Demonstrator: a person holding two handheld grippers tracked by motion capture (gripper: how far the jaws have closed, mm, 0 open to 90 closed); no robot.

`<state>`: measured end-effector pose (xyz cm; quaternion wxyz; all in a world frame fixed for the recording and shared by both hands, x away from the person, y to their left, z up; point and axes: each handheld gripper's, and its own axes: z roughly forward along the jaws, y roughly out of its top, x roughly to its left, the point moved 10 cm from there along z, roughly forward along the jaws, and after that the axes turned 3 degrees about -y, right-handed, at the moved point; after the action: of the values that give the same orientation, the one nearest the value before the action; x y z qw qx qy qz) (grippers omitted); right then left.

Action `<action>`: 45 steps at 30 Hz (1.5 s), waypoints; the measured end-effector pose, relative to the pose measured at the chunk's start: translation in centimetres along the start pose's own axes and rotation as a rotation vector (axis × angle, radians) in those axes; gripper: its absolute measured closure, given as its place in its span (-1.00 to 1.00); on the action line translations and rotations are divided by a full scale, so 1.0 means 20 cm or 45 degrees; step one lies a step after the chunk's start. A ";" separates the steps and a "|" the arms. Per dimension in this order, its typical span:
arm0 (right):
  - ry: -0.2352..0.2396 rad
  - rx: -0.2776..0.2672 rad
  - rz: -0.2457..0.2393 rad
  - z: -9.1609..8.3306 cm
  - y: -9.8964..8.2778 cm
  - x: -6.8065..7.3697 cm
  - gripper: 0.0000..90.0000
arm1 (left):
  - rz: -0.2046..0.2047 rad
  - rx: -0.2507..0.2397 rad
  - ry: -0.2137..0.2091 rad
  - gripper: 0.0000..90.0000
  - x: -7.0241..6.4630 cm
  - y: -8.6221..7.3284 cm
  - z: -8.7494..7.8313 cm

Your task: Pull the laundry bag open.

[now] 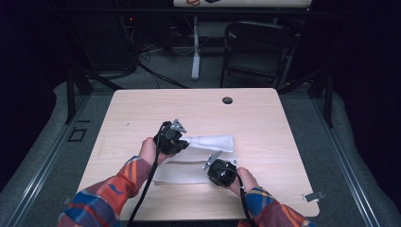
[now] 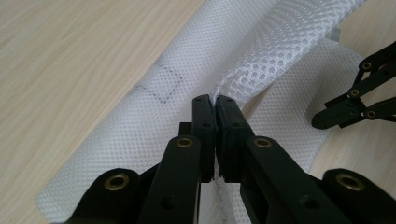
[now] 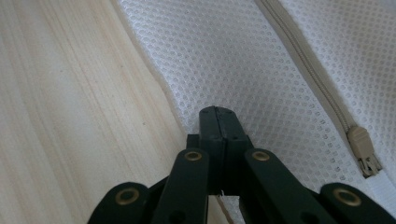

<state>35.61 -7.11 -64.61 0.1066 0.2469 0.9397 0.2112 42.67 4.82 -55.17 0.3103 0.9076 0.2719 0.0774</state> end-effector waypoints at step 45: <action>0.120 0.109 -0.032 -0.05 -0.06 0.09 1.00 | 0.054 -0.016 0.136 0.94 0.16 0.20 -0.09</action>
<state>33.28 -7.60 -64.46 0.0543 0.2293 0.9549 0.1808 46.50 4.81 -51.49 0.2993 0.9059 0.2683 0.1338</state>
